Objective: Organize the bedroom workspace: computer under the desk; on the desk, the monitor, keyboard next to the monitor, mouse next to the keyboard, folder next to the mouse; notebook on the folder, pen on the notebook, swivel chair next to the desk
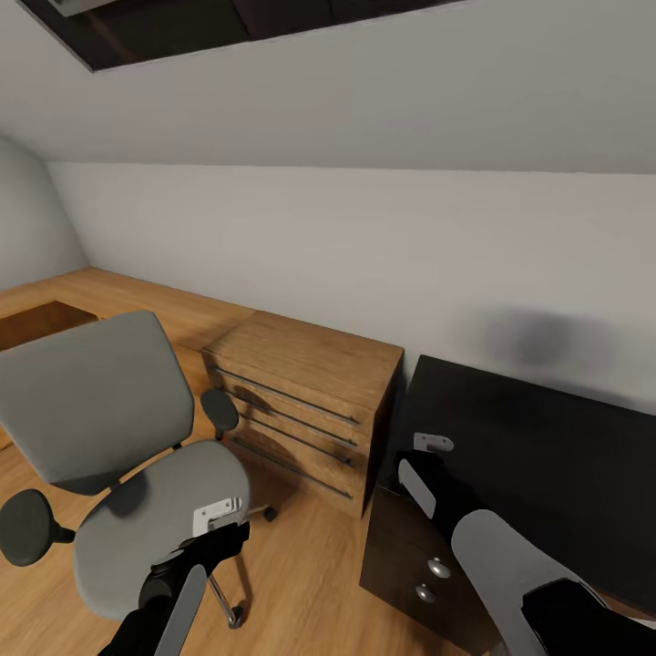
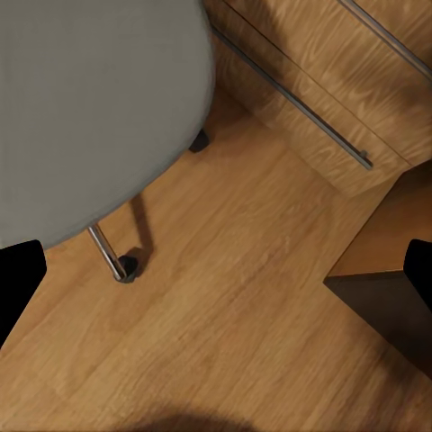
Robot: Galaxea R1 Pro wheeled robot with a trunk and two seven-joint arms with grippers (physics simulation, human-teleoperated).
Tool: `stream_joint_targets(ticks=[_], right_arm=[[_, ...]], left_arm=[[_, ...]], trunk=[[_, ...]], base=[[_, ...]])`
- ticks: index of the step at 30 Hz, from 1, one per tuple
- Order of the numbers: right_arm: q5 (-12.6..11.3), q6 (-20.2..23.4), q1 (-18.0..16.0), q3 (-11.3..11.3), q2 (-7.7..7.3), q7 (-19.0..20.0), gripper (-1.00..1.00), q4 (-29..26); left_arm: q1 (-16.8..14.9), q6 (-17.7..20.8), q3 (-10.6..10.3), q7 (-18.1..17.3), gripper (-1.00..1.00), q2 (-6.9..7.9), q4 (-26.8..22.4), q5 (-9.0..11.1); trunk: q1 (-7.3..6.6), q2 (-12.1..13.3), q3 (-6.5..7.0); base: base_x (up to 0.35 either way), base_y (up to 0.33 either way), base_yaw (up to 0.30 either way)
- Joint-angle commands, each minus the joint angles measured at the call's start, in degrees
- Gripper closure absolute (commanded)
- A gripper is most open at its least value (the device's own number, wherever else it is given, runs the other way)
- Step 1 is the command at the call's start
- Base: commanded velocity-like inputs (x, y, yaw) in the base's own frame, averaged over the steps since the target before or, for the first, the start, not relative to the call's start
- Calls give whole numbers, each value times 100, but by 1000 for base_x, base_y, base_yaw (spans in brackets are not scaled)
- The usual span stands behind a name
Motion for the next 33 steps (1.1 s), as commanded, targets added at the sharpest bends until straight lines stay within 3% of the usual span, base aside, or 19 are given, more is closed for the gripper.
stream_joint_targets(ticks=[1,13,23,33], right_arm=[[-92,96,-1,35,-4,-46,100,140],[-105,108,-1,32,-6,-46,100,138],[-672,438,-1,6,-35,-46,100,46],[-741,511,-1,0,-41,-46,100,-19]], left_arm=[[-3,18,-6,50,-100,2,-8,61],[-3,20,-1,49,-100,3,-8,68],[-3,20,0,50,-100,4,-8,69],[-3,20,0,50,-100,4,-8,69]], trunk=[[0,-3,-7],[0,-3,-7],[0,-3,-7],[0,-3,-7]], base=[[0,0,0],[0,0,0],[0,0,0],[0,0,0]])
